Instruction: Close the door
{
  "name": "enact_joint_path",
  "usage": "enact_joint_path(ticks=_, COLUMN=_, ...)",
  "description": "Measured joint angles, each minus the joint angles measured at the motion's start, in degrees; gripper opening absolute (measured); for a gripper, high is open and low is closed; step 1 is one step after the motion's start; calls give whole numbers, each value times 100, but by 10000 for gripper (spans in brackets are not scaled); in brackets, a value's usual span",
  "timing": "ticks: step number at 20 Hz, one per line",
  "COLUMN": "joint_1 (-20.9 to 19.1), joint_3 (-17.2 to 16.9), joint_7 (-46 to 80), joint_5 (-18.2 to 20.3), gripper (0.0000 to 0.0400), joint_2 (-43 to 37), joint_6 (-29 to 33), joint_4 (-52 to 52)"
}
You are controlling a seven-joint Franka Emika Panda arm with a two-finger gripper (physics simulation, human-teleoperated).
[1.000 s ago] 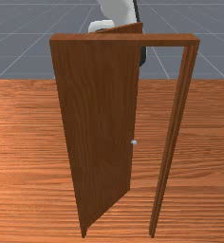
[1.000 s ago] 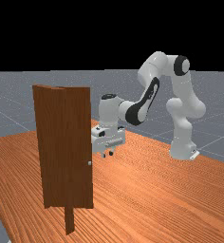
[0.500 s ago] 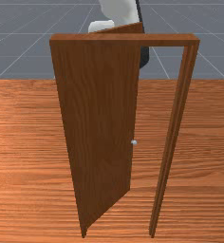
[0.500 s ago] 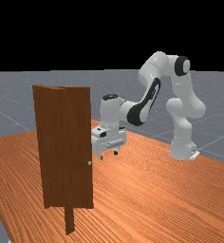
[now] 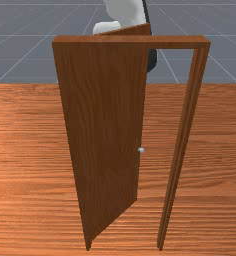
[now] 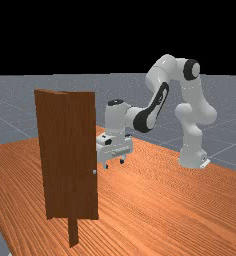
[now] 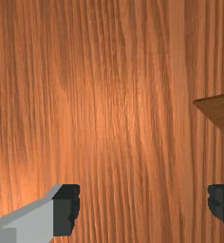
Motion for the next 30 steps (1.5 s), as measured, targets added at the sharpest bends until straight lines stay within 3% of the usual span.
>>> enact_joint_path(ticks=30, joint_1=-25, joint_3=-5, joint_7=-35, joint_5=11, gripper=400, joint_2=23, joint_6=16, joint_4=7)
